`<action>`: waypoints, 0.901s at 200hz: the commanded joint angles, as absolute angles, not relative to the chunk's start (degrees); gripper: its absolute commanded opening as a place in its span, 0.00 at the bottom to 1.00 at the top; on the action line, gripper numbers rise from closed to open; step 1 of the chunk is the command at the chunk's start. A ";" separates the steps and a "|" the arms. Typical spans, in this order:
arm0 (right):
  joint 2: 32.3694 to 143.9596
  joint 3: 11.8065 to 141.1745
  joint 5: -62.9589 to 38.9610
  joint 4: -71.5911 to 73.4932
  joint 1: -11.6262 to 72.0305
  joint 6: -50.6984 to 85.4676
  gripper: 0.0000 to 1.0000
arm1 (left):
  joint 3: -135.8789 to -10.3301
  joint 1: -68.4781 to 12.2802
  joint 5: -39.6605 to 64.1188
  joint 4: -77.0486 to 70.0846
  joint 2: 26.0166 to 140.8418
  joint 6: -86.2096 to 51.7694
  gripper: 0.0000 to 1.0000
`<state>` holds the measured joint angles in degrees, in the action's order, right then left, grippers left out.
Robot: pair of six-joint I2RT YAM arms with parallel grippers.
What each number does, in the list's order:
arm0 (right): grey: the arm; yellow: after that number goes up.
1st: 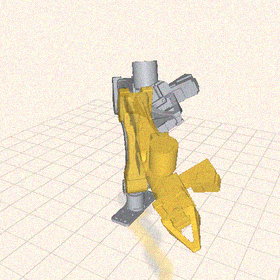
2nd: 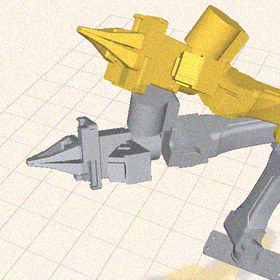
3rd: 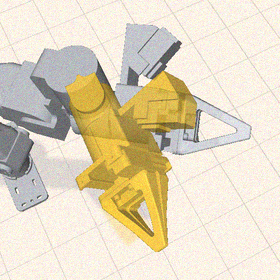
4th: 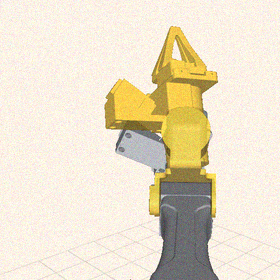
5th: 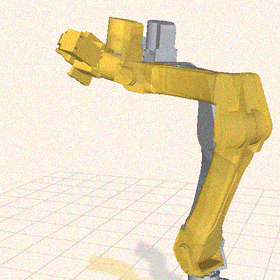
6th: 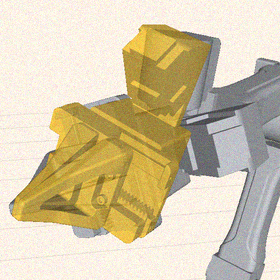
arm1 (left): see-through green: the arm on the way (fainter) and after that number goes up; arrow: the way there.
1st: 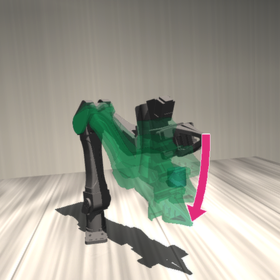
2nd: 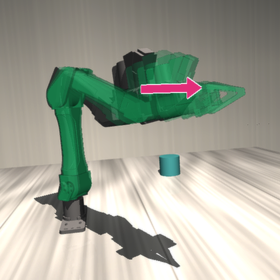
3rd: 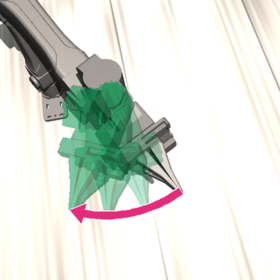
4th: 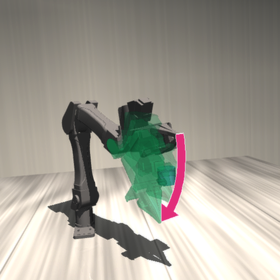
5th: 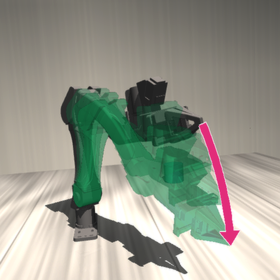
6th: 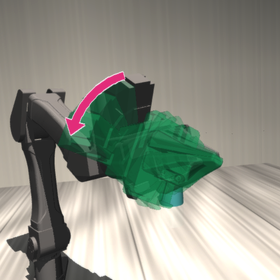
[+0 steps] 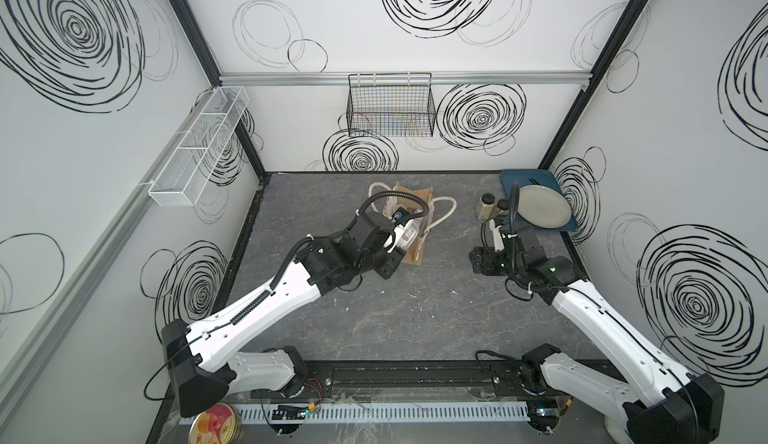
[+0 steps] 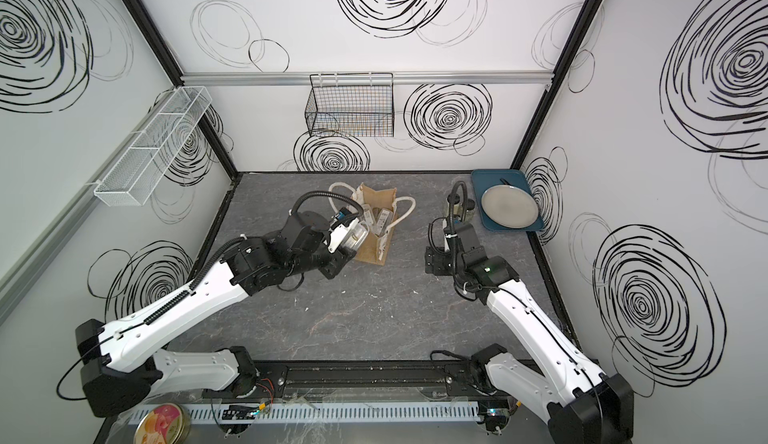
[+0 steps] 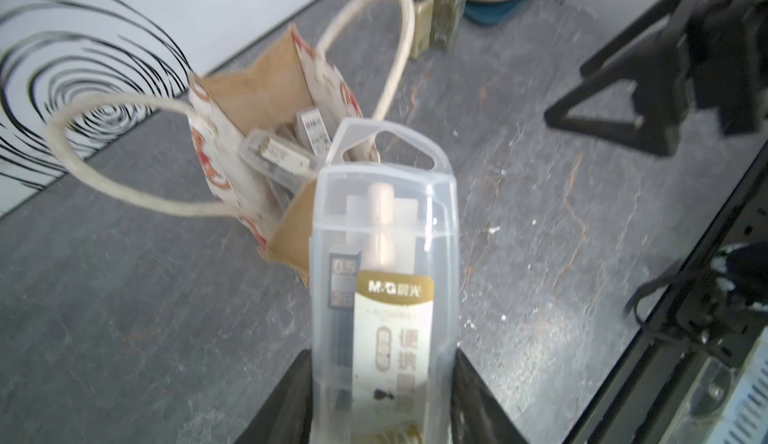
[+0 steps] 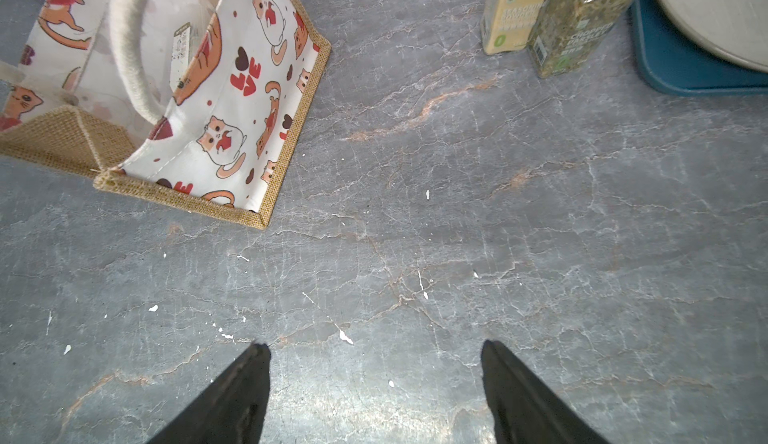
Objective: Put the compass set into the canvas bag
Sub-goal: Place the compass set in the canvas bag.
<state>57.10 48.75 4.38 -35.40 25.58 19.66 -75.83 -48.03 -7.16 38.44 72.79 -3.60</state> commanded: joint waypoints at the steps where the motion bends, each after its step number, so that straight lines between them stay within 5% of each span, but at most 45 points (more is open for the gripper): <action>1: 56.53 50.45 4.48 -35.86 25.24 19.44 0.83 | -83.50 -46.59 -8.33 37.06 78.92 -3.01 0.31; 92: 58.51 48.67 4.22 -34.47 24.82 20.27 0.84 | -104.58 -37.44 -8.16 27.85 110.17 -3.94 0.29; 180: 61.84 45.62 0.93 -29.88 21.37 20.60 0.84 | -98.87 -35.78 -6.89 25.14 114.46 -6.99 0.35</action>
